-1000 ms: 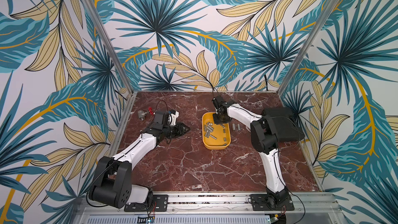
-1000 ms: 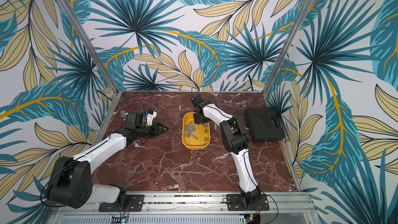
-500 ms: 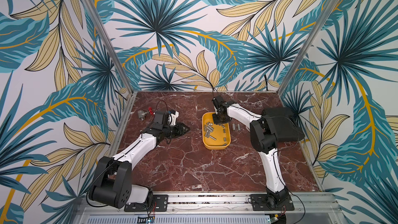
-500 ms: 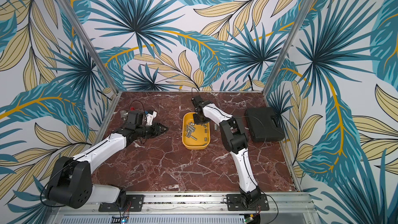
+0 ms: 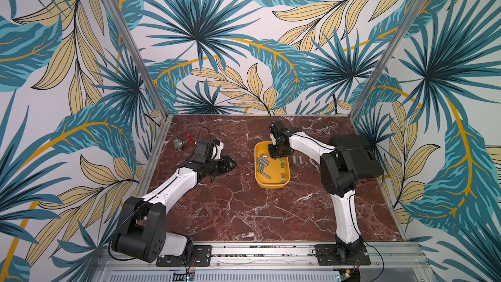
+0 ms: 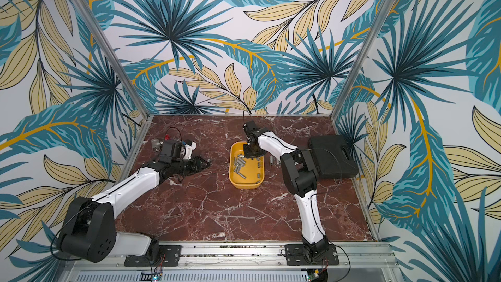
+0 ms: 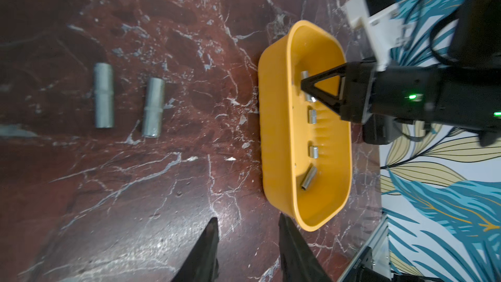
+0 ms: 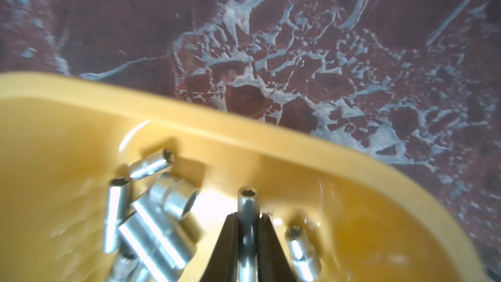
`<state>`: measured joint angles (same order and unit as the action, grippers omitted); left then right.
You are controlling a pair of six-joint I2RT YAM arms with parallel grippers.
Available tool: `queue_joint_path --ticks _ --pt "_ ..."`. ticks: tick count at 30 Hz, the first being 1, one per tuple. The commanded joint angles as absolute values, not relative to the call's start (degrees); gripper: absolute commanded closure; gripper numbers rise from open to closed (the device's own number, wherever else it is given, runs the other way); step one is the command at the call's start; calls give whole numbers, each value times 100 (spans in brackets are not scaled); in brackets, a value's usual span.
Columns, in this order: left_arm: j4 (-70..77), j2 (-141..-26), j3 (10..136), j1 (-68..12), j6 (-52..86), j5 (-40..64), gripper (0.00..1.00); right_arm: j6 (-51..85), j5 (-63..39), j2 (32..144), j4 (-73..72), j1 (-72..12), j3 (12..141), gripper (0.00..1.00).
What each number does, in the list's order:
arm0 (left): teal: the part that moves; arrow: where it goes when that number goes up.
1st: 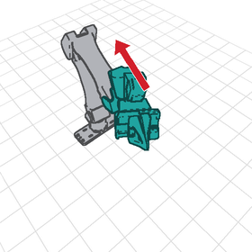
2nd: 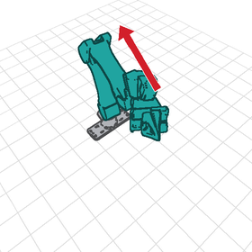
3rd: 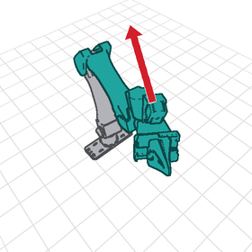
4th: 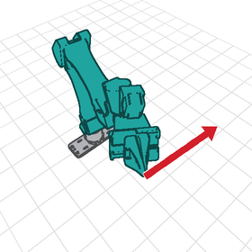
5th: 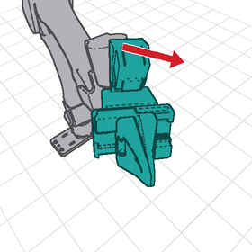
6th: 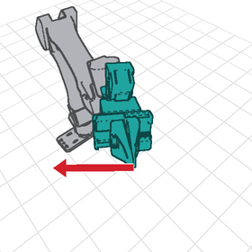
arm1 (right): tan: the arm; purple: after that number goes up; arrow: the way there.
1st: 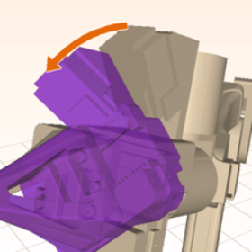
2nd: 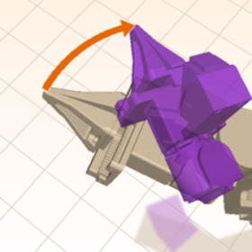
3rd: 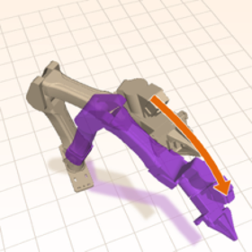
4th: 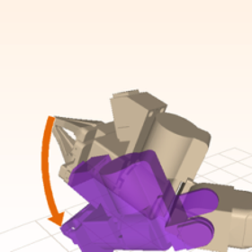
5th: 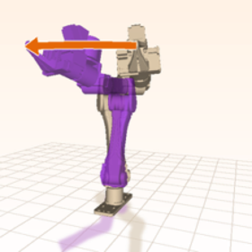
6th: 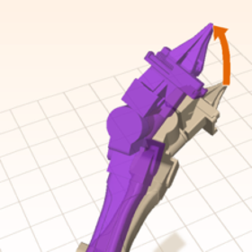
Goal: Take out the socket from the storage box
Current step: Pick up the socket head from the storage box, then place the socket head at the center of the board.
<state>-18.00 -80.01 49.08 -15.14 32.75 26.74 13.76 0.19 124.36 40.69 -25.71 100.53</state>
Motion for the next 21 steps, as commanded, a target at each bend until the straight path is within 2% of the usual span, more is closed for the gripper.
queue_joint_path --ticks 1,12,21 --pt "-2357 -8105 5544 -1768 2922 2070 60 1443 -89 11744 4102 -2573 9903 88" --pt "-2787 -8966 6788 -2845 2743 1018 61 1457 26 10196 3963 -2210 8539 88" --pt "-3096 -9954 7904 -3575 2595 764 61 1467 140 9477 3824 -1444 7286 88"
